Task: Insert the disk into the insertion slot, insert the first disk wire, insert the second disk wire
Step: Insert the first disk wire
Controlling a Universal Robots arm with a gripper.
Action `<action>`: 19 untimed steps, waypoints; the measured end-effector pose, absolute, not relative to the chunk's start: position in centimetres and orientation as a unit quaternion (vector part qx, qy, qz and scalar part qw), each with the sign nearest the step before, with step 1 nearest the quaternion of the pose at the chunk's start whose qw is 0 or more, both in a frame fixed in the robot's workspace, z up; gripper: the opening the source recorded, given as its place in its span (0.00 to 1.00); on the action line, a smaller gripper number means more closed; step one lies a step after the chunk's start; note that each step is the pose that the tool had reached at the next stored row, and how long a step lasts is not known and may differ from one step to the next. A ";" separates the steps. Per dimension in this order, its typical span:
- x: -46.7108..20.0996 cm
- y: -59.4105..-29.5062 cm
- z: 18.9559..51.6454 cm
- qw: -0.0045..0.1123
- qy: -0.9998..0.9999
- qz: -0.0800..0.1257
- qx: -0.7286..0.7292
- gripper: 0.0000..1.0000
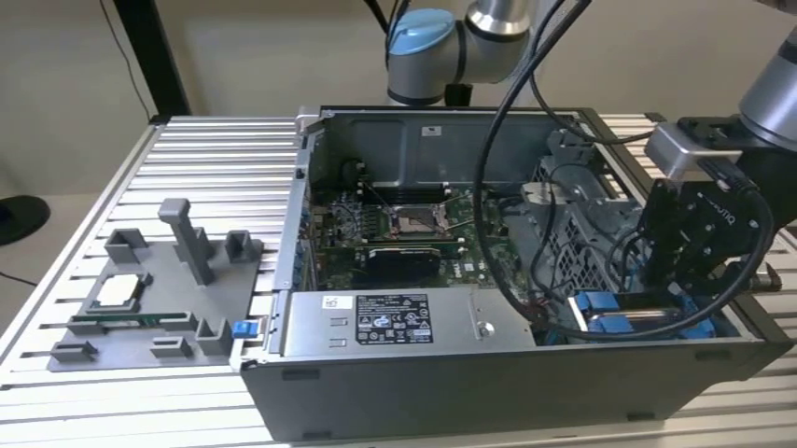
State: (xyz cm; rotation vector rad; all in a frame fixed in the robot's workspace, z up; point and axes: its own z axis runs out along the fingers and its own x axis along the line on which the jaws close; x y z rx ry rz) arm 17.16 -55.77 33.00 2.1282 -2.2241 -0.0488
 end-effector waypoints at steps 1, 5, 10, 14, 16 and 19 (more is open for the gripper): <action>17.2 -55.8 33.2 0.032 -0.722 -0.016 0.691 0.00; 17.2 -55.8 34.1 0.032 -0.722 -0.016 0.691 0.00; 17.2 -55.8 35.2 0.032 -0.722 -0.016 0.691 0.00; 17.2 -55.8 36.4 0.032 -0.722 -0.016 0.691 0.00; 17.2 -55.8 36.9 0.032 -0.722 -0.016 0.691 0.00; 17.3 -55.8 37.7 0.034 -0.722 -0.018 0.691 0.00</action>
